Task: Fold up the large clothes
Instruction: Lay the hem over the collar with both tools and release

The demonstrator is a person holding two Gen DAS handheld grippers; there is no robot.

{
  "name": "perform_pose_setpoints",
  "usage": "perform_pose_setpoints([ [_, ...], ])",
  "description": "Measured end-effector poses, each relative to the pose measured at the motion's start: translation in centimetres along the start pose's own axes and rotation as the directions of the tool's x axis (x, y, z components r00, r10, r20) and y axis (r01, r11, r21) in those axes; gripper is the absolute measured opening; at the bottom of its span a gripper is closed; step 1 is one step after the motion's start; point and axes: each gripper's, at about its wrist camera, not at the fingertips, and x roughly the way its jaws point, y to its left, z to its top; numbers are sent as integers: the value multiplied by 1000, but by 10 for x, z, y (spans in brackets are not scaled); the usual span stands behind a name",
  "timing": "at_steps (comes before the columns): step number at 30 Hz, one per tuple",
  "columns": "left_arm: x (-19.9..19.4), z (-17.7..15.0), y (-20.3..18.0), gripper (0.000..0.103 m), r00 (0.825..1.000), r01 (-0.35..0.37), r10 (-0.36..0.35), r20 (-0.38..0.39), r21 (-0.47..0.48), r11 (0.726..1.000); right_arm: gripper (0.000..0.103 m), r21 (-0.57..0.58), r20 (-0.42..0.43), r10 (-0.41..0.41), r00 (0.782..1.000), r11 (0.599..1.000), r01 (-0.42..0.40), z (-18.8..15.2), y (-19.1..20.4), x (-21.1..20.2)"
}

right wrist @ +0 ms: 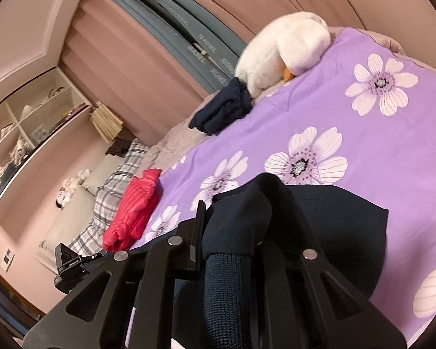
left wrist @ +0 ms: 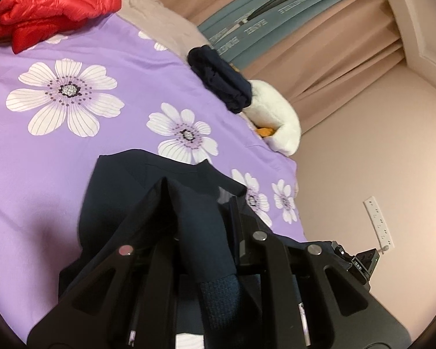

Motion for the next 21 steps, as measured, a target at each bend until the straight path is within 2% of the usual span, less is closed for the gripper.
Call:
perform_pose_setpoints([
  [10, 73, 22, 36, 13, 992, -86, 78, -97, -82, 993, 13, 67, -60, -79, 995, 994, 83, 11, -40, 54],
  [21, 143, 55, 58, 13, 975, -170, 142, -169, -166, 971, 13, 139, -88, -119, 989, 982, 130, 36, -69, 106],
])
